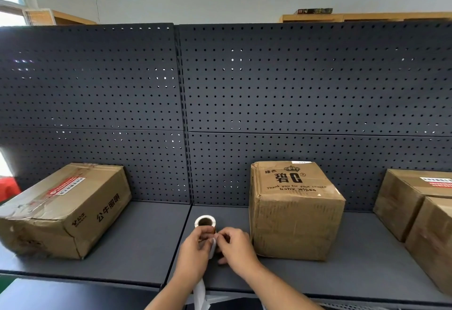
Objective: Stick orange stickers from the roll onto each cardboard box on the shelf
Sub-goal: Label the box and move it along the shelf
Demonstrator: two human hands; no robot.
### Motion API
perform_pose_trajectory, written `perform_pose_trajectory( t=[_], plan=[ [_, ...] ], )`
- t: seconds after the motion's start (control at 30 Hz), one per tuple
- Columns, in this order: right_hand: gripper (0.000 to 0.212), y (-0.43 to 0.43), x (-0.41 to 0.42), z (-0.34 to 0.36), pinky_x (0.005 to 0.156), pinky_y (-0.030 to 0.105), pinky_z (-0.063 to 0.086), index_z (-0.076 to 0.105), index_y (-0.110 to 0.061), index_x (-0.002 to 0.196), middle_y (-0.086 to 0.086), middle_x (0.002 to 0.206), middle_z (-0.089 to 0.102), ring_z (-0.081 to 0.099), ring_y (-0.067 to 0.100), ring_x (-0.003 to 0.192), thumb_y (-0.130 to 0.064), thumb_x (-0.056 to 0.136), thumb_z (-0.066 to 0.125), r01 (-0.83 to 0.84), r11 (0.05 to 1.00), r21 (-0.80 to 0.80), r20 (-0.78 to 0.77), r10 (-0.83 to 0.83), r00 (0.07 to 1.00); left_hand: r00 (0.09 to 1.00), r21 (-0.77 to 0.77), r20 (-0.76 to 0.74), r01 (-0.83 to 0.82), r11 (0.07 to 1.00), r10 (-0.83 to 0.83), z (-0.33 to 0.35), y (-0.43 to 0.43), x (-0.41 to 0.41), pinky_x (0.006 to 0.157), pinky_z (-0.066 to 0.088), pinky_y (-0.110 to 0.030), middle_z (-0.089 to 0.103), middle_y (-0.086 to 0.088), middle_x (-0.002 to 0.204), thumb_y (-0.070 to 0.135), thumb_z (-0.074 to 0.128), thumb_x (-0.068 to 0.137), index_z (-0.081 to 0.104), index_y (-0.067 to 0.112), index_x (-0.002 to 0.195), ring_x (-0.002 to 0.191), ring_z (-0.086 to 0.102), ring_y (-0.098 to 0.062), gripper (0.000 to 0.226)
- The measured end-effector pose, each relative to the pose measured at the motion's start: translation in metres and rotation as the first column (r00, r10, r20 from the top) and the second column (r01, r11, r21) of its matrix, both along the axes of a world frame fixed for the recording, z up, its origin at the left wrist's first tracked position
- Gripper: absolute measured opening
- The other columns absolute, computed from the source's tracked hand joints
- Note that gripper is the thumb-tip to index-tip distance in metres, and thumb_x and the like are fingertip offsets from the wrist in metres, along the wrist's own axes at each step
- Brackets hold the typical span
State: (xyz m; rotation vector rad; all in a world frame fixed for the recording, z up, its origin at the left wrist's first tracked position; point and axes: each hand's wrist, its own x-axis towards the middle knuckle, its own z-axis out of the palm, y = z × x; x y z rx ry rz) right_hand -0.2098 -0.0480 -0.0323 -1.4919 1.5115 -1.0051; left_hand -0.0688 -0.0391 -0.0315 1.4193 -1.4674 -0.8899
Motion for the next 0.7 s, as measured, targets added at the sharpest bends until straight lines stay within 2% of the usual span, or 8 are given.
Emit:
perform_pose_trajectory(
  t=[0.07,0.27,0.47,0.7],
  plan=[
    [0.017,-0.0015,0.0003,-0.0019,0.063,0.042,0.066,0.076,-0.015,0.099,0.009,0.093,0.075,0.076,0.021,0.081,-0.023,0.102,0.062,-0.007,1.0,0.027,0.061,0.005,0.998,1.0,-0.004,-0.003,-0.001,1.0,0.001,0.0007,0.0015,-0.0002,0.083,0.056,-0.014,0.074,0.006,0.103,-0.002,0.061,0.099,0.068,0.019,0.114,0.094,0.067,0.008,0.026],
    [0.017,-0.0011,-0.0024,-0.0045,0.071,0.042,0.066,0.077,-0.017,0.102,0.008,0.1,0.077,0.076,0.021,0.092,-0.023,0.103,0.062,-0.046,0.997,0.063,0.184,0.034,0.982,1.0,0.002,-0.031,0.001,1.0,-0.001,0.0041,0.0046,-0.0032,0.071,0.052,-0.008,0.073,0.003,0.103,-0.001,0.061,0.099,0.067,0.019,0.112,0.088,0.067,0.008,0.025],
    [0.018,0.0007,-0.0032,-0.0026,0.061,0.033,0.064,0.077,-0.021,0.098,0.008,0.094,0.077,0.076,0.017,0.082,-0.022,0.104,0.06,-0.032,0.999,0.026,0.146,0.028,0.989,0.999,-0.035,-0.042,-0.025,0.999,0.024,0.0017,0.0029,-0.0051,0.071,0.05,-0.008,0.074,-0.002,0.096,-0.005,0.062,0.097,0.069,0.018,0.105,0.087,0.069,-0.001,0.025],
    [0.016,-0.0003,-0.0007,-0.0011,0.058,0.04,0.064,0.078,-0.022,0.094,0.01,0.085,0.076,0.075,0.028,0.076,-0.024,0.101,0.064,0.01,1.0,-0.024,0.08,-0.009,0.997,0.999,-0.038,-0.03,-0.041,0.998,0.04,0.0035,0.0027,-0.0053,0.072,0.05,-0.008,0.074,-0.002,0.093,-0.006,0.062,0.096,0.07,0.018,0.101,0.085,0.068,0.003,0.026]
  ],
)
